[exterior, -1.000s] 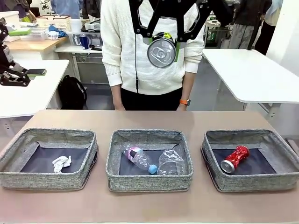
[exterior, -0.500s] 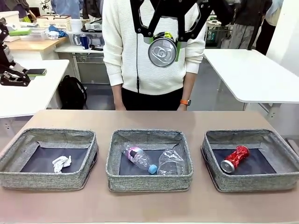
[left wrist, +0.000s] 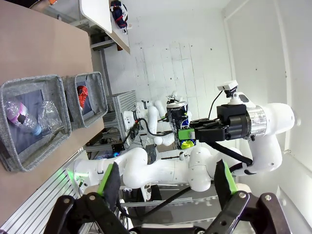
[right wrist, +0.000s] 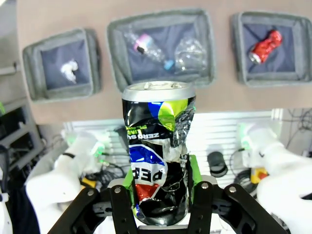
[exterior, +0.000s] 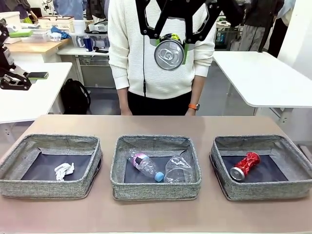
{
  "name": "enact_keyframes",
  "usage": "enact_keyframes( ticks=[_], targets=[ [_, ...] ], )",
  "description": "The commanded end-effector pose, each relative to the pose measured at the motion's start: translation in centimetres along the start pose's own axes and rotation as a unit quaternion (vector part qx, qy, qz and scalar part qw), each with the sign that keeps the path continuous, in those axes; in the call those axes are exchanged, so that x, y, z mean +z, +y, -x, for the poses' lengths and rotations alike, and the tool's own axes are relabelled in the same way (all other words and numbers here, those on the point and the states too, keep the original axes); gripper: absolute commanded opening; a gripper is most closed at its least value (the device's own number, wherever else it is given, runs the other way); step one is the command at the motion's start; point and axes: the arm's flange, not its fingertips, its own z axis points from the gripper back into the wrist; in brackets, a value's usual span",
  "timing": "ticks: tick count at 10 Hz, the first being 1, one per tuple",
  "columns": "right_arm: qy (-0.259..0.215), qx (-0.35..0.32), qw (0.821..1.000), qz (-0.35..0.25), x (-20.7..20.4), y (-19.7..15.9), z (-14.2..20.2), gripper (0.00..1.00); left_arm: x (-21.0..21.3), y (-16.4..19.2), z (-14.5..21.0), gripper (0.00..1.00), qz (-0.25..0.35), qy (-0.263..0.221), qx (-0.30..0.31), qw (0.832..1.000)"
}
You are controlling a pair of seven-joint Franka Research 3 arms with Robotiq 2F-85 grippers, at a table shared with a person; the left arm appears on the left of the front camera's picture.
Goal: Sort the waste into the appropriate baskets.
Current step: Pick up the waste item pointed out by the person, then place the picked waste into the Fabric basket indicated by the person.
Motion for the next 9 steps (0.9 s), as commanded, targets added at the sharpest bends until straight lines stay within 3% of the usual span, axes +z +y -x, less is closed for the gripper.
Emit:
enact_keyframes(
  ticks=[1, 9],
  targets=[
    [-0.002, 0.000, 1.000, 0.000, 0.00, -0.01, 0.09, 0.44, 0.13, -0.27, 0.04, 1.00, 0.011, 0.001, -0.007, 1.000],
    [-0.002, 0.000, 1.000, 0.000, 0.00, -0.01, 0.09, 0.44, 0.13, -0.27, 0.04, 1.00, 0.011, 0.001, -0.007, 1.000]
  ],
)
